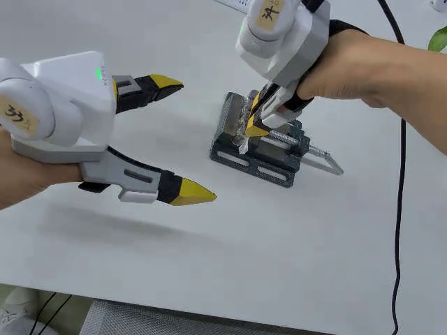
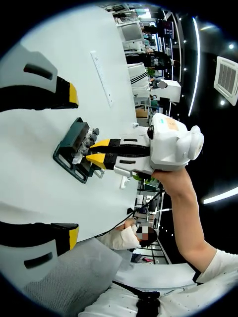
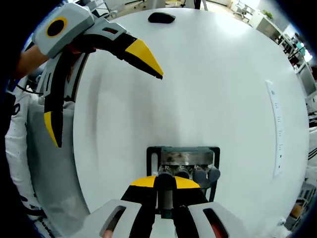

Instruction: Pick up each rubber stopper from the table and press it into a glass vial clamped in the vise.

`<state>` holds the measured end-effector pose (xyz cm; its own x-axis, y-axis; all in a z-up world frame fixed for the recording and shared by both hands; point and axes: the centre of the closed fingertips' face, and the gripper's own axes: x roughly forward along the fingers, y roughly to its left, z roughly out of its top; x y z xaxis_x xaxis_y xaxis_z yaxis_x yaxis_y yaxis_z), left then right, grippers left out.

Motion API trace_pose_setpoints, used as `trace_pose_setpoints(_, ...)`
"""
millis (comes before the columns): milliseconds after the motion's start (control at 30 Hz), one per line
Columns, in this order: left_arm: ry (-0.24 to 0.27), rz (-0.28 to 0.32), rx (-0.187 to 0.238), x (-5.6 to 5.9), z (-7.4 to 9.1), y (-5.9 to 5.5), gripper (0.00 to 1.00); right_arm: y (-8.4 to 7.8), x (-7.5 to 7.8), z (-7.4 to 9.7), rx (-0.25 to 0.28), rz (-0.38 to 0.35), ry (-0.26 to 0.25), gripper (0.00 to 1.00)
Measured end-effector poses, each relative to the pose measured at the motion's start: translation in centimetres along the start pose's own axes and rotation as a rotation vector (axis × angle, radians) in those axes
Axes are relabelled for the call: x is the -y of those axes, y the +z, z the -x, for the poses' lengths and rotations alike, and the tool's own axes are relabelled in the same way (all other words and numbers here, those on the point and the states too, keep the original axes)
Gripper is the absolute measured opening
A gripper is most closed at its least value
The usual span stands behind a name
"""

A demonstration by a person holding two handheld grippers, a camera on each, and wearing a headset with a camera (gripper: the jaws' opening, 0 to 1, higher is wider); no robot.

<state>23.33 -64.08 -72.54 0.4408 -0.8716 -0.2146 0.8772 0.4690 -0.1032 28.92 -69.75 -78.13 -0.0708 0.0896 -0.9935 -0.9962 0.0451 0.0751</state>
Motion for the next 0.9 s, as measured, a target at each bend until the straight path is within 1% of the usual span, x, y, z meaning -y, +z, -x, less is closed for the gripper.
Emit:
trace_pose_setpoints(100,0.000,0.000,0.002,-0.04,-0.03,0.06,0.95,0.07,0.13,-0.16,0.013,-0.007,0.001,0.08)
trace_pose_setpoints(367,-0.007,-0.003,-0.003,0.19,-0.21,0.11,0.95,0.06,-0.51,0.16,0.049,-0.032,0.001,0.10)
trace_pose_setpoints(433,-0.007,0.000,-0.003,0.17,-0.20,0.10,0.95,0.22,-0.45,0.10,0.057,-0.037,0.000,0.11)
trace_pose_setpoints(533,-0.008,-0.002,-0.005,0.26,-0.24,0.19,0.95,0.35,-0.24,0.07,0.067,-0.040,-0.008,0.09)
trace_pose_setpoints(667,-0.010,-0.001,-0.006,0.37,-0.34,0.24,0.94,0.36,-0.44,0.03,0.079,-0.052,0.001,0.11)
trace_pose_setpoints(833,-0.013,0.002,-0.007,0.46,-0.41,0.23,0.94,0.39,-0.44,0.05,0.094,-0.059,-0.003,0.10)
trace_pose_setpoints(900,-0.014,0.002,-0.008,0.45,-0.42,0.15,0.94,0.31,-0.27,0.06,0.096,-0.058,-0.010,0.09)
